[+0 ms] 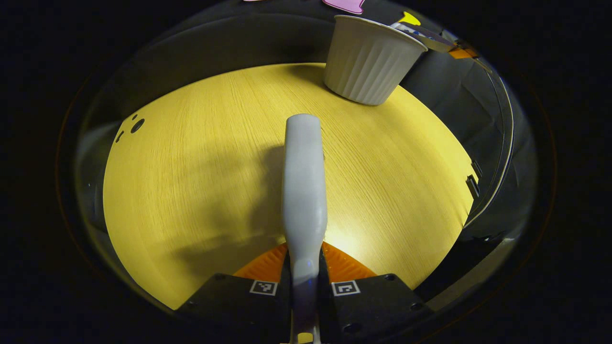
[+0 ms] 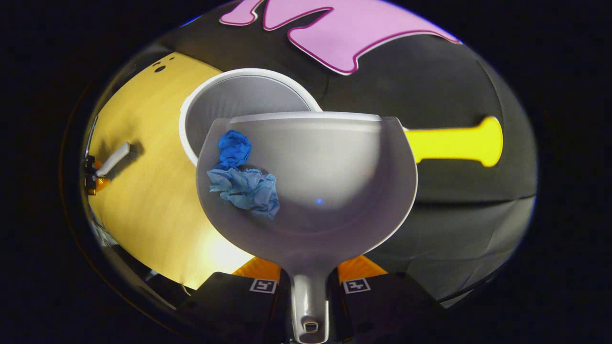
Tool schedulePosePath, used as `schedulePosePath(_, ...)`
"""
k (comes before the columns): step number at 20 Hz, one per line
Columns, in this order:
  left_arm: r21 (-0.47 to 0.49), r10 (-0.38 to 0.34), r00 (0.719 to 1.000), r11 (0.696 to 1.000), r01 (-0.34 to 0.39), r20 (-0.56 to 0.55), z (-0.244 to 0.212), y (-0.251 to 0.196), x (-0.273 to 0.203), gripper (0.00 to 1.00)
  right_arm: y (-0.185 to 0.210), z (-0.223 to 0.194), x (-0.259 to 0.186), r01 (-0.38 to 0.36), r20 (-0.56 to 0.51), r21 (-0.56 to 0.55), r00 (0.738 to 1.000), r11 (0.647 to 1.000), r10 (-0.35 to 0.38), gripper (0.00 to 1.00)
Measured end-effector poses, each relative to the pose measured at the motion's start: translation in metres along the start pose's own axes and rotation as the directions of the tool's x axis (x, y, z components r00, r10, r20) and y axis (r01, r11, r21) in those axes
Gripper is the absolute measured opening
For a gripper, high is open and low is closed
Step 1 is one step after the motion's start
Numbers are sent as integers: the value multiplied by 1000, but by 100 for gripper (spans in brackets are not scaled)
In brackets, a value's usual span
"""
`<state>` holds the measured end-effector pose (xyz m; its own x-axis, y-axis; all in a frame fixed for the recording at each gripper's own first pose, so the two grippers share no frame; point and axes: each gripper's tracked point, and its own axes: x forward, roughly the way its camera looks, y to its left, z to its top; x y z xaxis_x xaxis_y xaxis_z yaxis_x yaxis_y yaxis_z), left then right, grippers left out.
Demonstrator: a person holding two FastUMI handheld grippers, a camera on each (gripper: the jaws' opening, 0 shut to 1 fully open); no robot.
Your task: Pick up the small broom and dustpan from the desktop, sweep the trash into the dustpan with the broom, and then empty the trash into the garbage bin.
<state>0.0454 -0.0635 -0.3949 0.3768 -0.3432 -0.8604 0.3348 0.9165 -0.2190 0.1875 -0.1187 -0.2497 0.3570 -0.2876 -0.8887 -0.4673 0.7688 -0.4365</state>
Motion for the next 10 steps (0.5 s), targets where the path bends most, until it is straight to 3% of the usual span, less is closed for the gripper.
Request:
schedulePosePath(3,-1,5,1000,1000,-5,-4,2,2,2,27,-11,9,-2,61,-41,-140,997,988,-67,35)
schedulePosePath(5,0,2,1000,1000,-2,-6,3,2,5,24,-6,12,-4,45,-56,-165,997,985,-55,35)
schedulePosePath(10,6,1,1000,1000,-1,-13,7,4,6,29,-2,21,-7,-8,-67,-313,998,950,-13,35)
